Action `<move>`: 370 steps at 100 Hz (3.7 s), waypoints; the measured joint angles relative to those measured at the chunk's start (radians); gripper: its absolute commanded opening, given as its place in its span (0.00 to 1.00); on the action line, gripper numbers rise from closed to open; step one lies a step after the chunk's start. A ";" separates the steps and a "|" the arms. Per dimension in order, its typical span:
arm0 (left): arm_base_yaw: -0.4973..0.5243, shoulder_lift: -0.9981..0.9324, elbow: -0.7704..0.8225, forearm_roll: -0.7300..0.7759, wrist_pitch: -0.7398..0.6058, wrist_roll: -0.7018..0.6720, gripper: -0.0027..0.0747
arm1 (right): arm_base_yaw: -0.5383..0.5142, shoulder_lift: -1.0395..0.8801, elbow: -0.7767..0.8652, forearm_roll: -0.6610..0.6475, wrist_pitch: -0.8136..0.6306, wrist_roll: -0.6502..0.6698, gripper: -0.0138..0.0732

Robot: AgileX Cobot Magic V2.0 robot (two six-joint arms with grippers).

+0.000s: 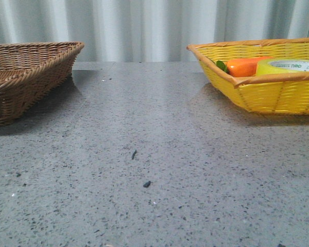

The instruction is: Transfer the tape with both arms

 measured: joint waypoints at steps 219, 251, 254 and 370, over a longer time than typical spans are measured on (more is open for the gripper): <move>0.000 0.000 0.000 0.001 0.000 0.000 0.01 | 0.000 0.000 0.000 -0.020 -0.165 0.000 0.09; 0.000 0.000 0.000 -0.234 -0.081 0.000 0.01 | 0.000 0.000 0.000 0.137 -0.271 0.000 0.09; 0.000 0.000 0.000 -0.265 -0.096 0.000 0.01 | 0.000 0.000 0.000 0.140 -0.272 0.003 0.09; -0.006 0.416 -0.511 -0.180 0.072 0.002 0.58 | 0.000 0.373 -0.574 0.243 0.105 0.007 0.61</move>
